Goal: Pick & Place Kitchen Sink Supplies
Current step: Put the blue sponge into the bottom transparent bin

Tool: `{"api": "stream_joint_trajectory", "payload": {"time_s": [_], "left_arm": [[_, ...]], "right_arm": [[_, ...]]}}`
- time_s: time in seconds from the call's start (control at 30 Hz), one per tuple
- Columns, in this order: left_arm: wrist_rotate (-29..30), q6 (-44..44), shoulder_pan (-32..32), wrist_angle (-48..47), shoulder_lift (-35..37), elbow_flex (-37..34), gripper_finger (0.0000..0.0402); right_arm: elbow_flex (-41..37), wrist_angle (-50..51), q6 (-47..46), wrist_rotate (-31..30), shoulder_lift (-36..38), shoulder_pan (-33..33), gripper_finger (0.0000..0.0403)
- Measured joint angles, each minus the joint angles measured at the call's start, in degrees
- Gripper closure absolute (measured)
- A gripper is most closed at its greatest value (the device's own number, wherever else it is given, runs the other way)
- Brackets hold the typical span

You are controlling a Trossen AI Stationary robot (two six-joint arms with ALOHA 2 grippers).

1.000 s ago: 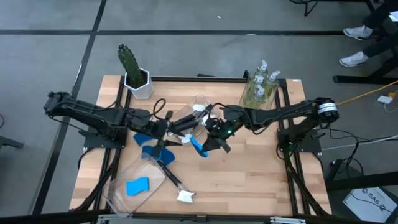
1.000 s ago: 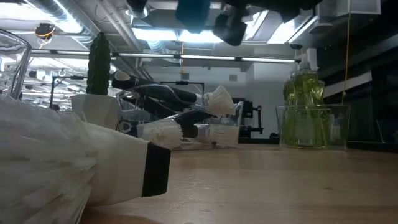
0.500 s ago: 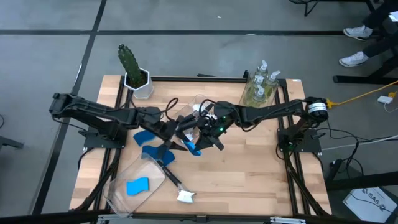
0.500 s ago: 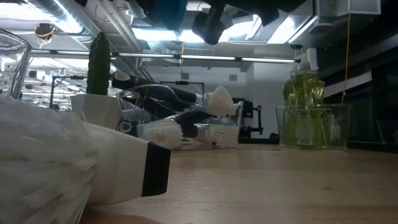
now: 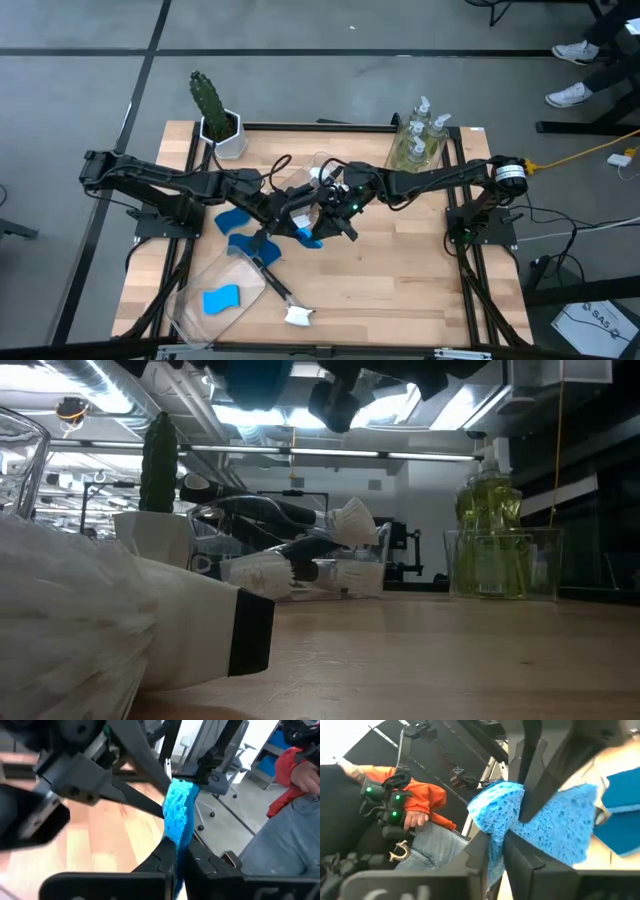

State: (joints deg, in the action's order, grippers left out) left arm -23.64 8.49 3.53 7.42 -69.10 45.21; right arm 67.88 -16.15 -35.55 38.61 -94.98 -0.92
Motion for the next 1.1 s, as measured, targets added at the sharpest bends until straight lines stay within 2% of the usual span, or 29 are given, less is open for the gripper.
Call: {"api": "stream_joint_trajectory", "payload": {"time_s": [0.23, 0.47, 0.7, 0.83, 1.0, 1.1], "left_arm": [[-0.14, 7.73, 0.76, -14.47, 5.44, -0.02, 0.0396], [-2.47, 19.35, 5.22, -29.07, 13.27, -0.02, 0.0397], [-7.42, 40.11, 13.63, -35.09, 19.69, -0.04, 0.0395], [-7.51, 48.22, 18.87, -36.92, 20.95, -0.04, 0.0393], [-3.14, 55.15, 23.03, -45.69, 19.57, -0.04, 0.0376], [-1.04, 56.30, 24.20, -49.53, 18.12, -0.04, 0.0364]], "right_arm": [[0.20, 6.77, -1.95, -5.70, 0.04, -1.51, 0.0278], [0.20, 7.48, -0.81, -6.36, 0.04, -3.18, 0.0220], [0.17, 7.50, 3.42, -6.26, 0.04, -3.98, 0.0207], [0.15, 7.46, 5.71, -6.21, 0.04, -4.66, 0.0207], [0.13, 7.46, 6.29, -6.23, 0.04, -5.40, 0.0207], [0.13, 7.46, 6.61, -6.60, 0.07, -5.64, 0.0207]]}}
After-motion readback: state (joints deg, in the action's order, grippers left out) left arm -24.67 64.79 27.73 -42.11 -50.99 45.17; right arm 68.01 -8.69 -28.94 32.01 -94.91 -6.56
